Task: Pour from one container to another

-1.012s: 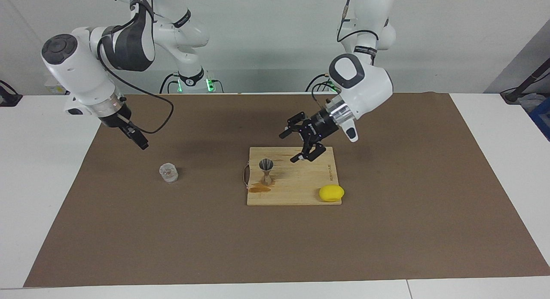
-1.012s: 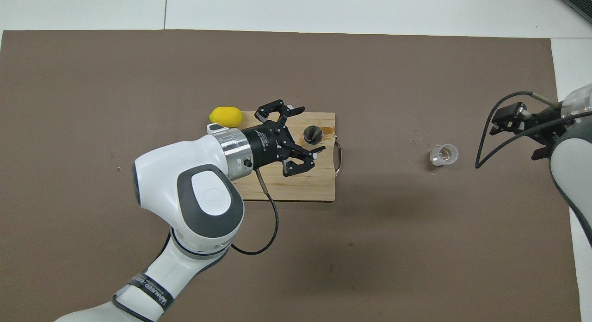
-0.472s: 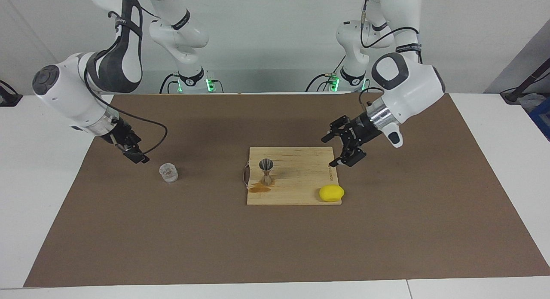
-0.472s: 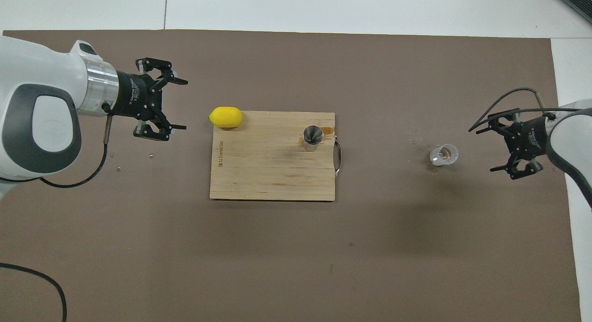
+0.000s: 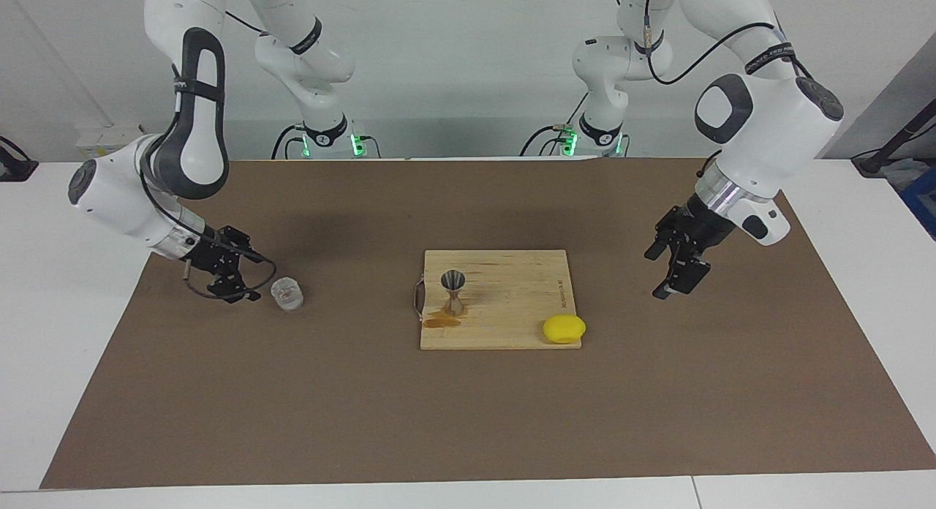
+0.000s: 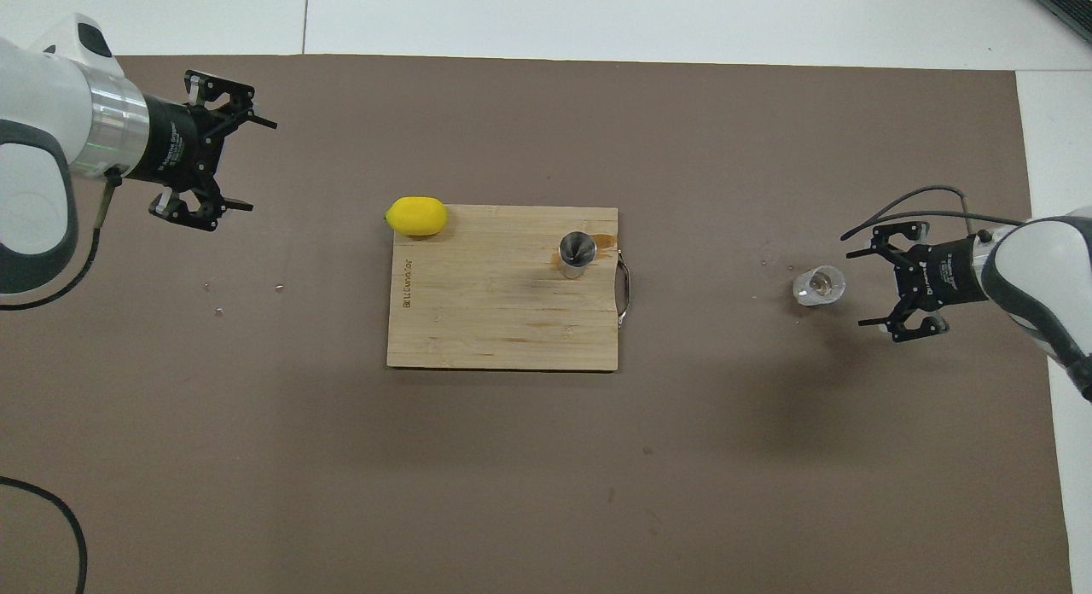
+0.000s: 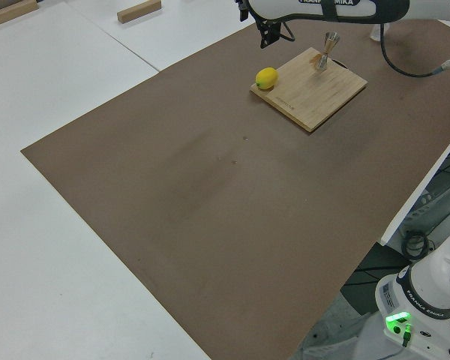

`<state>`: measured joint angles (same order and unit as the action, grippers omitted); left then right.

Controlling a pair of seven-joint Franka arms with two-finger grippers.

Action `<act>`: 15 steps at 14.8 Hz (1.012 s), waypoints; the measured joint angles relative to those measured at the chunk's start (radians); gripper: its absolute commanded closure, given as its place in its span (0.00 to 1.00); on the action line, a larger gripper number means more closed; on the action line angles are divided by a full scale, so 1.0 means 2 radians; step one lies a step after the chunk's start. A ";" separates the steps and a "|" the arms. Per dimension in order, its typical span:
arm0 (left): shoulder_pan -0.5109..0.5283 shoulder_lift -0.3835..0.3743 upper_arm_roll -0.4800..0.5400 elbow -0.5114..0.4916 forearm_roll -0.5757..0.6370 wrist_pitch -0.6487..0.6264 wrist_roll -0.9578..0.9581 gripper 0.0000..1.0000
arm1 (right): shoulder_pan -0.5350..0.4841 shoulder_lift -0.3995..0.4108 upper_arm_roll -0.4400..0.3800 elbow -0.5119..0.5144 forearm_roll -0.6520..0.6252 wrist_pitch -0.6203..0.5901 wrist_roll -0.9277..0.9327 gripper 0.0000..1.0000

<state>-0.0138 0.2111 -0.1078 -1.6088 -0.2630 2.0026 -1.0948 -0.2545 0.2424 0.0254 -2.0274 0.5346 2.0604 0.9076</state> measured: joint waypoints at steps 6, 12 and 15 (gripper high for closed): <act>0.023 0.001 0.000 0.028 0.045 -0.044 0.231 0.00 | -0.026 0.041 0.000 -0.008 0.043 0.004 -0.067 0.00; 0.024 -0.021 0.002 0.049 0.099 -0.106 0.462 0.00 | -0.032 0.053 0.003 -0.007 0.085 0.004 -0.077 0.00; 0.024 -0.058 0.002 0.029 0.109 -0.127 0.507 0.00 | -0.026 0.054 0.005 -0.007 0.091 0.004 -0.077 0.00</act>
<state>0.0335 0.0954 -0.1045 -1.5505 -0.0446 1.7487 -0.0815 -0.3068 0.3506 0.0347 -2.0407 0.7163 2.0687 0.7528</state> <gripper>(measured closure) 0.000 0.000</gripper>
